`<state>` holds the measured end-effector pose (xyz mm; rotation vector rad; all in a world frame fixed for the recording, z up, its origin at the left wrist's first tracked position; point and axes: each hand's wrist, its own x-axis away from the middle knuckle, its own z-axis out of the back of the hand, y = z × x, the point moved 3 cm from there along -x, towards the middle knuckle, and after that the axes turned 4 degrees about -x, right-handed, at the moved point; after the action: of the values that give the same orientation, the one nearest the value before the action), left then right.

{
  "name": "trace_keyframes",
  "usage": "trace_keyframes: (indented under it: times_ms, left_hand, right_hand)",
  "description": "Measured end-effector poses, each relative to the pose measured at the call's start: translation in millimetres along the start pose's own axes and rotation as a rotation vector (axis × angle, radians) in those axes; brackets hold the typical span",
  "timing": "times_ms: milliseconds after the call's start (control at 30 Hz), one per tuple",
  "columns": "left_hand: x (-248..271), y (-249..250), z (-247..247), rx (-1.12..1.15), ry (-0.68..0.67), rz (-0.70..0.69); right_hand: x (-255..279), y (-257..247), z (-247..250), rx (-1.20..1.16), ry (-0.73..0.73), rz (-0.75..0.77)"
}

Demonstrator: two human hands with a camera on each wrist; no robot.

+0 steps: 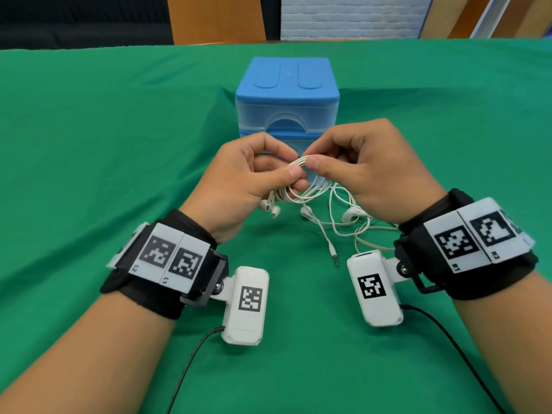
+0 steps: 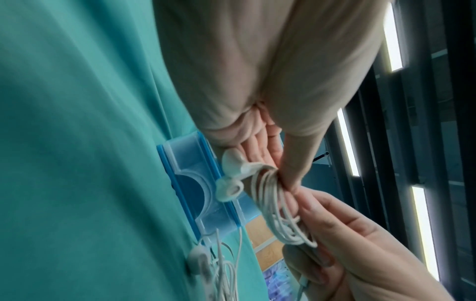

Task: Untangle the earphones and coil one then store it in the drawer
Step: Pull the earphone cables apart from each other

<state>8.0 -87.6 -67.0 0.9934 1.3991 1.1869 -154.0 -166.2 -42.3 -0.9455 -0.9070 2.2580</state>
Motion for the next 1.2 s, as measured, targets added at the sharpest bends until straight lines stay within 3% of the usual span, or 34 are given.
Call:
trace_keyframes:
  times_ms: [267,667,1000,1133,1200]
  left_hand:
    - [-1,2,4,-0.134,0.100,-0.114]
    - [-2,0,6,-0.082,0.118,-0.071]
    - [-2,-1,5,0.003,0.142,-0.048]
    - [-2,-2,5,-0.003,0.158,-0.054]
    - [-2,-2,5,-0.002,0.160,-0.065]
  right_hand:
    - [2,-7,0,0.015,0.071,-0.028]
    - [5,-5,18,0.321,-0.016,-0.014]
    - [5,-1,4,-0.016,0.054,-0.150]
    - [5,-1,-2,-0.298,0.033,-0.228]
    - [6,-1,-5,-0.322,0.003,-0.222]
